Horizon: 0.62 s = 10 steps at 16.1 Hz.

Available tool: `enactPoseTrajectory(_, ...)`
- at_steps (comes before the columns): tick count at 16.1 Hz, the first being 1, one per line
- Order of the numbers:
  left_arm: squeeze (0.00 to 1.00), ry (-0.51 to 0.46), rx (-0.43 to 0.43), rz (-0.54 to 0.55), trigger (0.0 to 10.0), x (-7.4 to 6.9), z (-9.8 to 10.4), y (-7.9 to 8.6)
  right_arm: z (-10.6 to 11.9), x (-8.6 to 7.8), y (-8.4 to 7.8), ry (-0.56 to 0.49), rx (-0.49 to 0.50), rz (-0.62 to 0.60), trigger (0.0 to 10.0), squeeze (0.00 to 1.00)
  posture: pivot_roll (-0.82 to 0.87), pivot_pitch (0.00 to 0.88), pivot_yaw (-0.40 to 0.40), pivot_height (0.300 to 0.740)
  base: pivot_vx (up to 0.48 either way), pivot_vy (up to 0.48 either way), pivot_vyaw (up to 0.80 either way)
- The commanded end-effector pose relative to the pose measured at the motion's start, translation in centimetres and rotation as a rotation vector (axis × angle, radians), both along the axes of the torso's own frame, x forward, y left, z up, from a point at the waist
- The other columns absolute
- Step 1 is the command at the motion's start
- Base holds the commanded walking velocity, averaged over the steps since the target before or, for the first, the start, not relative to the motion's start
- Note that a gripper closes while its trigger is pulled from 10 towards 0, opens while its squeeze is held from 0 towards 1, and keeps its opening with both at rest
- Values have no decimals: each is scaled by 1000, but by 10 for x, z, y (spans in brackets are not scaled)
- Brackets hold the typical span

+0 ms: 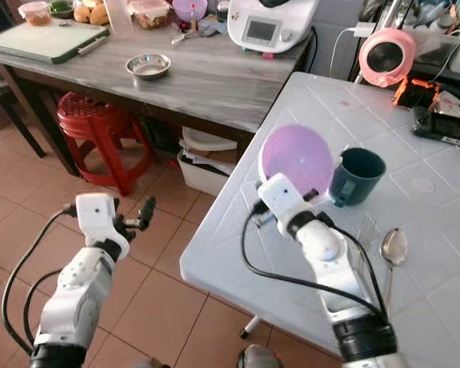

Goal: Setting the table

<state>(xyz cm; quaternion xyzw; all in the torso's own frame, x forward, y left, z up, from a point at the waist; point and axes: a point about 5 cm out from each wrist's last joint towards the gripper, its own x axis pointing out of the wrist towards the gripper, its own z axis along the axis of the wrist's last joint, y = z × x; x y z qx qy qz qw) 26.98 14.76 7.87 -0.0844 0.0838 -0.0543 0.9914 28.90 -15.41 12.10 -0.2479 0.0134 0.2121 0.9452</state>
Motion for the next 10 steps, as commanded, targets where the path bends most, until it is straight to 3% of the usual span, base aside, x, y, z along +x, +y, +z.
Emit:
enactPoseTrajectory(1, 0, 4, 6, 8, 10000, 1, -1, 3, 5, -1, 1, -26, 21, -8, 10000, 0, -63, 0, 20, 740, 0, 259, -500)
enactPoseTrajectory(6, 0, -15, 22, -1, 10000, -1, -1, 0, -2, -11, 17, -30, 16, 30, 10000, 0, -59, 0, 11, 740, 0, 406, -710)
enactPoseTrajectory(10, 0, -15, 19, -10, 10000, -1, -1, -2, 1, -11, 21, -53, 14, 62, 10000, 0, -59, 0, 12, 740, 0, 480, -100)
